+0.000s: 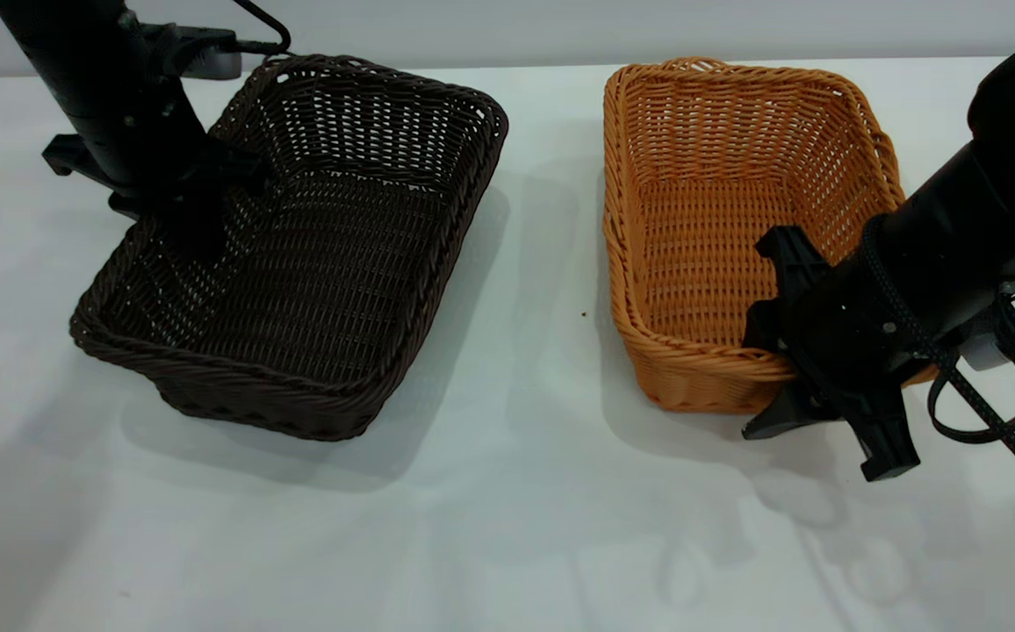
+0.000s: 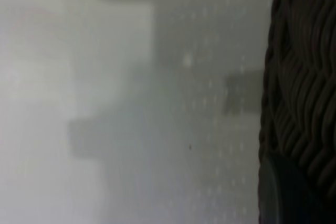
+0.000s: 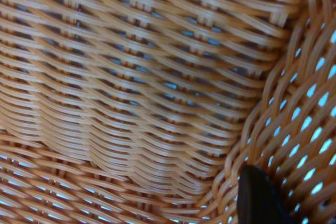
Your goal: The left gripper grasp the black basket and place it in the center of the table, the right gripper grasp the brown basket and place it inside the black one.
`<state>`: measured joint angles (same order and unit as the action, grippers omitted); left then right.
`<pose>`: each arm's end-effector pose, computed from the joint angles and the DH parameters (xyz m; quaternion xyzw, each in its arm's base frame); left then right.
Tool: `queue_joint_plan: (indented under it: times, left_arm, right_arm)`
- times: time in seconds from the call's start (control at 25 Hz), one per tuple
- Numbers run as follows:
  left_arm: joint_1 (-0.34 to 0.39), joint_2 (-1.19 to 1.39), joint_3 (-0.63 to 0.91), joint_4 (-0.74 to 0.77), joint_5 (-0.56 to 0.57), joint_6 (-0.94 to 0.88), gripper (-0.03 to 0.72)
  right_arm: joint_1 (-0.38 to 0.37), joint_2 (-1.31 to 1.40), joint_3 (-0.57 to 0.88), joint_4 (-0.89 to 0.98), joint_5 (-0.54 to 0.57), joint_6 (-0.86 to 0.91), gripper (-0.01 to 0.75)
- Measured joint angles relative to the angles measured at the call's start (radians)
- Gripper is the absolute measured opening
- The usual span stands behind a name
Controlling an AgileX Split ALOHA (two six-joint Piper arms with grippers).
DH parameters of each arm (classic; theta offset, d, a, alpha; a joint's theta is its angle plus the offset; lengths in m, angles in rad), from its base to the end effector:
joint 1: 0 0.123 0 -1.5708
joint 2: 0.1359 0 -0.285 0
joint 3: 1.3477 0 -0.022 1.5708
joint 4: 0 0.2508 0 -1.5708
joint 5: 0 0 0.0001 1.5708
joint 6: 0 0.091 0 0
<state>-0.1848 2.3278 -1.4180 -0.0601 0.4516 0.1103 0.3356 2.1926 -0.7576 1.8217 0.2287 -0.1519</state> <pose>0.4274 -0.0823 0.0459 0.1208 0.9815 -0.0225 0.1470 0.2742 0.1169 0.0050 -0.5992 -0.7808 -0.1760 0.0180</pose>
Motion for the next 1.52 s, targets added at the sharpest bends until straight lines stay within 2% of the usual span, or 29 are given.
queue_joint_plan:
  times: [0.16,0.36,0.48,0.68,0.84,0.96,1.12,1.52]
  left_arm:
    - [0.000,-0.001,0.000,-0.005,0.000,0.087,0.081]
    - [-0.007,-0.002,0.000,-0.011,-0.032,0.251,0.080]
    - [-0.039,-0.002,-0.014,-0.012,-0.068,0.355,0.079]
    - [-0.122,0.045,-0.146,0.003,-0.037,0.517,0.079]
    - [-0.194,0.111,-0.259,0.007,-0.002,0.670,0.078]
    - [-0.248,0.151,-0.308,0.007,-0.007,0.807,0.079]
    - [-0.297,0.170,-0.320,0.005,-0.061,0.945,0.079]
    - [-0.324,0.181,-0.321,-0.001,-0.183,1.076,0.079]
  right_arm:
    - [-0.057,-0.031,0.006,-0.006,0.035,-0.054,0.210]
    - [-0.212,-0.146,-0.016,-0.055,0.044,-0.291,0.204]
    - [-0.310,-0.198,-0.076,-0.193,0.129,-0.362,0.202]
    - [-0.399,-0.223,-0.229,-0.562,0.337,-0.248,0.202]
    - [-0.408,-0.223,-0.347,-0.840,0.481,-0.125,0.202]
    - [-0.408,-0.222,-0.418,-0.929,0.558,-0.088,0.202]
    - [-0.409,-0.222,-0.472,-0.946,0.609,-0.077,0.202]
    - [-0.410,-0.222,-0.485,-0.958,0.622,-0.077,0.201]
